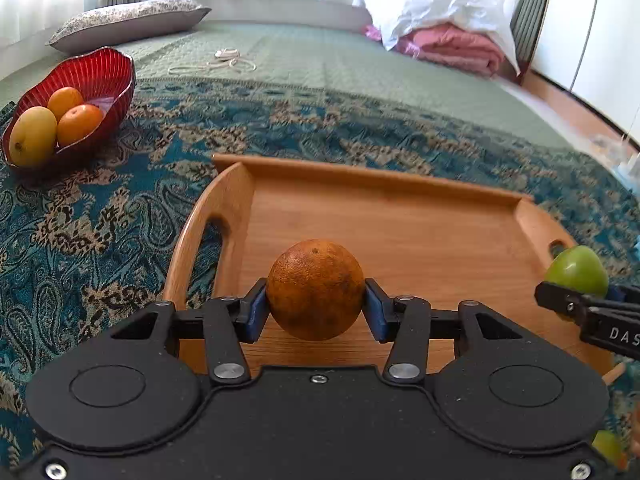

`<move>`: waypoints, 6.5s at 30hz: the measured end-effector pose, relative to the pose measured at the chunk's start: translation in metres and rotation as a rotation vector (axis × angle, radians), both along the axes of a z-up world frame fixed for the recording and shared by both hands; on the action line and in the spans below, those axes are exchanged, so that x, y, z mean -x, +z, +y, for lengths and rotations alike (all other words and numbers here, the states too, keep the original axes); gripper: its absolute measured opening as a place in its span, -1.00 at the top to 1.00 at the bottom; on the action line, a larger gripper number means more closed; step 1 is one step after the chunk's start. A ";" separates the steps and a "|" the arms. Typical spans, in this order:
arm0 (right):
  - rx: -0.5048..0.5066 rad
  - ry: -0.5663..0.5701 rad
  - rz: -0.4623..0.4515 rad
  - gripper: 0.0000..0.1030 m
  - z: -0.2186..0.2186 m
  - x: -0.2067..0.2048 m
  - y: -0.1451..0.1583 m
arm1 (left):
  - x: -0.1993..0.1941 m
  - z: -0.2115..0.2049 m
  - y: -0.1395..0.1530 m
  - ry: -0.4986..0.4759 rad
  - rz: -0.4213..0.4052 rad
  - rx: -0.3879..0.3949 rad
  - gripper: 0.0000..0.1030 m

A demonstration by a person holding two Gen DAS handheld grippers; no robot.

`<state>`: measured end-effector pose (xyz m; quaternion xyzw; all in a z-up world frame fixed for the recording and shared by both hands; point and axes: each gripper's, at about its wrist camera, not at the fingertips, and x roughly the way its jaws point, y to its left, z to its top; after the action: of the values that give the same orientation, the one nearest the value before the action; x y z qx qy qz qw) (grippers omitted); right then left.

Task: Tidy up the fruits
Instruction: 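Carry the brown fruit with the left tool onto the tray while the right tool carries the green fruit there, then open both tools to release the two fruits on the tray, then lift both tools away from the tray toward the remaining fruit, then grasp a small tangerine with the left tool while the right tool grasps another green fruit, then lower the tangerine onto the tray with the left tool while the right tool lowers the green fruit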

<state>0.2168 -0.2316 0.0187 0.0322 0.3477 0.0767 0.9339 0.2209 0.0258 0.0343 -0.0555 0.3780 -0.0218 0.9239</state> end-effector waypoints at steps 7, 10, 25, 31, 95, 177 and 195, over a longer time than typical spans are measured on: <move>0.017 -0.007 0.042 -0.16 0.002 -0.008 -0.009 | -0.003 0.002 -0.008 -0.009 0.008 -0.012 0.10; 0.024 -0.011 0.051 -0.16 0.001 -0.010 -0.010 | -0.003 0.001 -0.008 -0.012 0.008 -0.012 0.10; 0.029 -0.007 0.070 -0.16 0.001 -0.010 -0.011 | -0.003 0.000 -0.007 -0.015 0.008 -0.015 0.10; 0.027 -0.007 0.072 -0.17 0.001 -0.010 -0.011 | -0.003 0.001 -0.007 -0.016 0.009 -0.015 0.10; 0.208 0.172 -0.235 -0.99 0.022 0.144 -0.006 | 0.159 0.004 0.007 -0.109 -0.252 -0.075 -0.99; -0.076 -0.101 -0.182 -0.19 -0.011 0.084 -0.004 | 0.118 0.004 0.005 -0.053 -0.230 0.015 0.38; -0.066 -0.126 -0.105 -0.20 -0.005 0.045 -0.014 | 0.075 0.010 -0.019 -0.015 -0.157 0.023 0.37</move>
<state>0.1723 -0.2362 0.0044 0.0806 0.2930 0.0306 0.9522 0.1457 0.0356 0.0150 -0.0614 0.3045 -0.0372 0.9498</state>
